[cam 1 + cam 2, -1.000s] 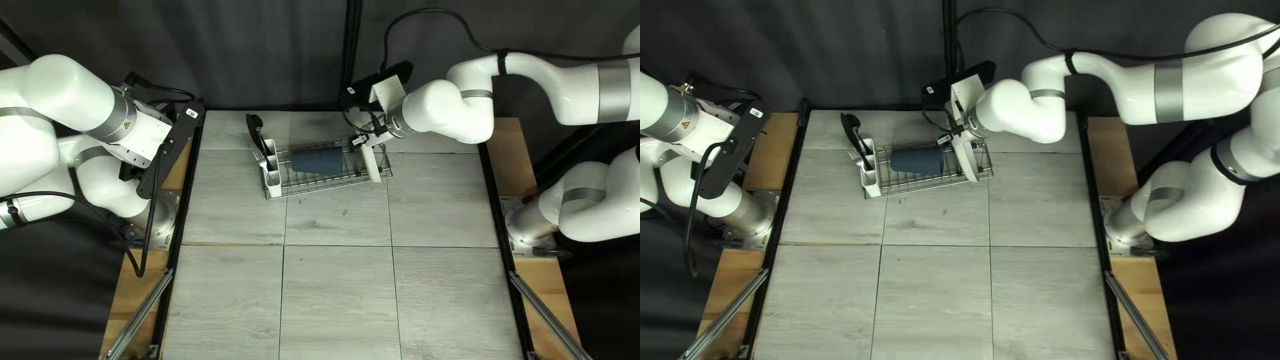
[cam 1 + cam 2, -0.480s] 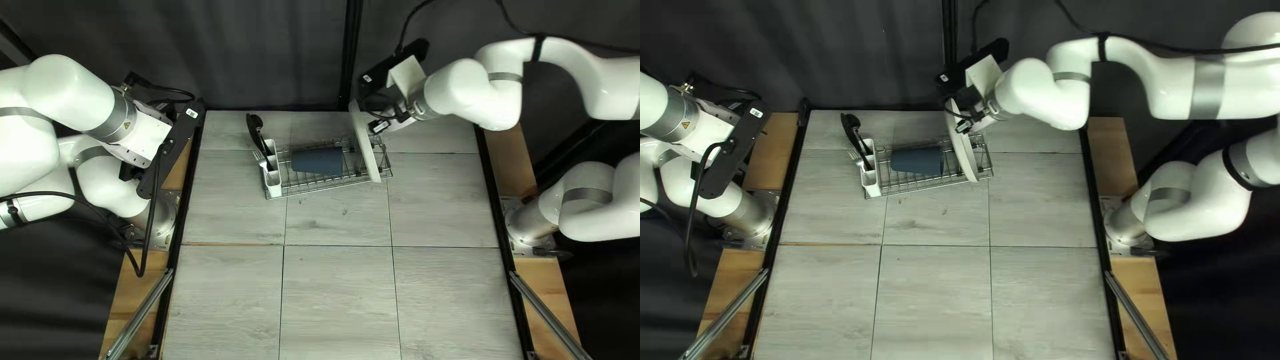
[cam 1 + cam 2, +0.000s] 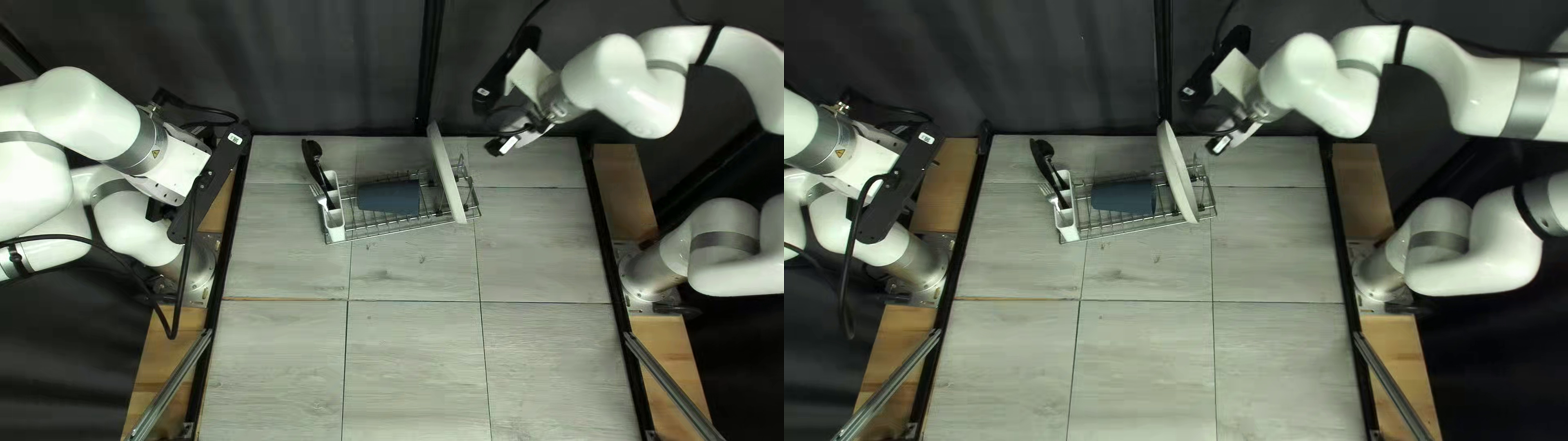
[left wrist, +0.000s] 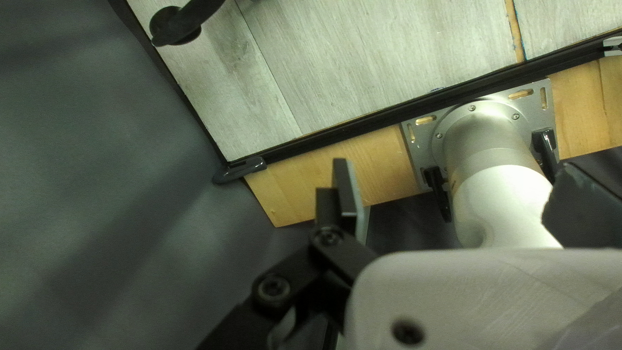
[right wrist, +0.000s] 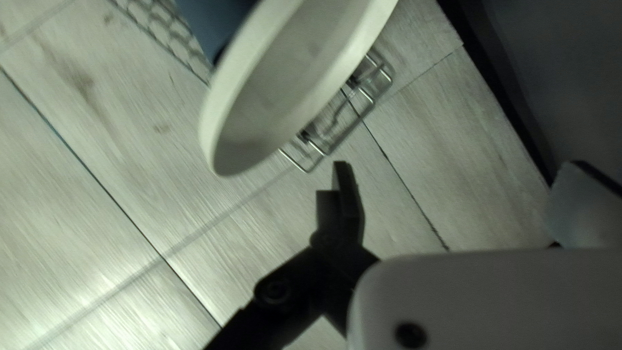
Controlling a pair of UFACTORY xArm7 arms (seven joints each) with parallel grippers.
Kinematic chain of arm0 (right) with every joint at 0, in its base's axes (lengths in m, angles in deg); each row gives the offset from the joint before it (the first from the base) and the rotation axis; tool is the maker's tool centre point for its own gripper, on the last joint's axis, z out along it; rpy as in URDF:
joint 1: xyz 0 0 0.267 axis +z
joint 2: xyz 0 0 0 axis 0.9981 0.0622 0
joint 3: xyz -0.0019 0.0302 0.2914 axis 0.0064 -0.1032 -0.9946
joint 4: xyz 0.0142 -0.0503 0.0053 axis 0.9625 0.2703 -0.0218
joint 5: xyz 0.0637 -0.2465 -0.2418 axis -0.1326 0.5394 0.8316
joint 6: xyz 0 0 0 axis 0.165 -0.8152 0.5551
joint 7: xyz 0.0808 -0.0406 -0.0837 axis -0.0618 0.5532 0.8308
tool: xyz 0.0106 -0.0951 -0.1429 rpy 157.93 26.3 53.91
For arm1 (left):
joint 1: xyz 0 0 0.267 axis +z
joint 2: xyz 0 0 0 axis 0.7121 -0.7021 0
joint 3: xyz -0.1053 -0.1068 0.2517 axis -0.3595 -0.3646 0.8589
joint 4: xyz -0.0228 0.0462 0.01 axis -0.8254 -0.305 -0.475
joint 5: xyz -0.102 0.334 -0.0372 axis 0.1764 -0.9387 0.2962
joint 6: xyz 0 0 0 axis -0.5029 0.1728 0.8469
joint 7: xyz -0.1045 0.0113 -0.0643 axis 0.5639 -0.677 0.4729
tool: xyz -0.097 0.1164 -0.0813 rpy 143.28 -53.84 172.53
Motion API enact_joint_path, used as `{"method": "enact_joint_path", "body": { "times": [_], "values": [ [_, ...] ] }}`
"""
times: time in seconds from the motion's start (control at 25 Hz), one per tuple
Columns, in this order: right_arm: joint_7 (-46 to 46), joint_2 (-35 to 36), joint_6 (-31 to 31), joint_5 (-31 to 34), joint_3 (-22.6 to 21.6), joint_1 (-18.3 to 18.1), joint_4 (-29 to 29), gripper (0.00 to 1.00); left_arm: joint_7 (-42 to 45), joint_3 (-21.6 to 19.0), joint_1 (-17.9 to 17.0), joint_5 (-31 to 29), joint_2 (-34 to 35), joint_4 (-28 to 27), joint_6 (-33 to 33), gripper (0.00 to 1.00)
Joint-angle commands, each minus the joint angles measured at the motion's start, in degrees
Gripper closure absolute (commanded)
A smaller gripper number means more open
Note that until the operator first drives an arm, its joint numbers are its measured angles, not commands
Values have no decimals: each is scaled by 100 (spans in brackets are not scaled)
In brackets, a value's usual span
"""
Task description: Pick up and place plate onto table. Place down one fork to the left of the plate. Place spoon and knife to the right of the plate. Place cup above the knife and spoon
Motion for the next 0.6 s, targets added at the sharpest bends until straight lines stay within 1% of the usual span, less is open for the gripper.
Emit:
{"method": "enact_joint_path", "body": {
  "times": [0.04,0.28,0.36,0.48,0.52,0.6],
  "values": [
    [26,-8,-2,-8,15,4,9,0,0,0,0,0,0,0,0,0],
    [26,-8,-2,-8,15,4,9,0,0,0,0,0,0,0,0,0],
    [273,87,24,-50,67,95,-63,0,0,0,0,0,0,0,0,0],
    [721,388,316,-454,354,255,-269,0,0,0,0,0,0,0,0,0],
    [889,514,566,-767,495,360,-321,0,0,0,0,0,0,0,0,0],
    [1038,589,886,-1143,634,493,-287,0,0,0,0,0,0,0,0,0]
  ]
}}
